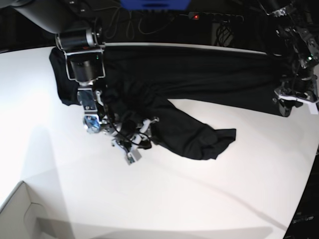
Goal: Layout the t-shirt on the table in an organized manner, then fold the t-shirt properly
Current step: 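Carry the hanging shirt part with the right gripper toward the left gripper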
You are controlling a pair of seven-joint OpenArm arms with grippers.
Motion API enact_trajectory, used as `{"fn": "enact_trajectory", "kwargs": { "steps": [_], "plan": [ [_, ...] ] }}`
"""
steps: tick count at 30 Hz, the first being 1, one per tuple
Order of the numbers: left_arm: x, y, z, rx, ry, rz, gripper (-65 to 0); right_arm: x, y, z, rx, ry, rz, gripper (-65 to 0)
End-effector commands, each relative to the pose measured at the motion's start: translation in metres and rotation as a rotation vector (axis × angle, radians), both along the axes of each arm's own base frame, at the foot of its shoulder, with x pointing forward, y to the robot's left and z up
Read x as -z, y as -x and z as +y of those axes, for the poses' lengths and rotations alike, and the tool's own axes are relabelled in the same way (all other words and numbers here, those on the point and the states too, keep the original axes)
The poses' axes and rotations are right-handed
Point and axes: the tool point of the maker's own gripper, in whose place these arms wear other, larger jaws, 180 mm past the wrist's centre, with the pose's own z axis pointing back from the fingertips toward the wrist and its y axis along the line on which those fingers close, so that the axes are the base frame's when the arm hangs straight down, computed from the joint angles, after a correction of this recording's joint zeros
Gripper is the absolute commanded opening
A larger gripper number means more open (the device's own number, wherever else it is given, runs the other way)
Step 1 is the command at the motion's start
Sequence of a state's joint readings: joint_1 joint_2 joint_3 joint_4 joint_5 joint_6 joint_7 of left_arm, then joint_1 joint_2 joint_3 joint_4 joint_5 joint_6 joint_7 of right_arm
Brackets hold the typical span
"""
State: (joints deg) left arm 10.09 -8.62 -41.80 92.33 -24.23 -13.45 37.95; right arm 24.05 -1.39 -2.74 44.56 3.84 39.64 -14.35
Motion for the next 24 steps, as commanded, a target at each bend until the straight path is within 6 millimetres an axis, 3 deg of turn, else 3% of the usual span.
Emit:
{"fn": "enact_trajectory", "kwargs": {
  "steps": [1, 8, 11, 14, 17, 20, 24],
  "plan": [
    [-0.016, -0.008, 0.005, 0.004, -0.024, -0.05, -31.4, -0.017, -0.013, 0.004, 0.004, -0.033, -0.046, -35.9],
    [-0.017, -0.01, 0.004, 0.009, -0.025, -0.052, -31.4, -0.015, -0.01, 0.015, 0.007, -0.068, -0.044, -37.5],
    [-0.016, -0.009, 0.004, 0.008, -0.025, -0.05, -31.4, -0.015, -0.009, 0.017, 0.005, -0.072, -0.042, -47.8],
    [-0.017, -0.01, 0.004, 0.008, -0.025, -0.051, -31.4, -0.018, -0.008, 0.029, -0.005, -0.091, -0.041, -63.9],
    [-0.018, -0.01, 0.005, 0.01, -0.031, -0.054, -31.4, -0.022, -0.009, 0.032, -0.007, -0.096, -0.05, -65.0],
    [-0.021, -0.011, 0.004, 0.011, -0.036, -0.058, -31.4, -0.038, -0.007, 0.042, -0.023, -0.097, -0.086, -65.0],
    [-0.021, -0.011, 0.004, 0.013, -0.038, -0.057, -31.4, -0.084, -0.004, 0.053, -0.033, -0.102, -0.21, -65.0]
  ]
}}
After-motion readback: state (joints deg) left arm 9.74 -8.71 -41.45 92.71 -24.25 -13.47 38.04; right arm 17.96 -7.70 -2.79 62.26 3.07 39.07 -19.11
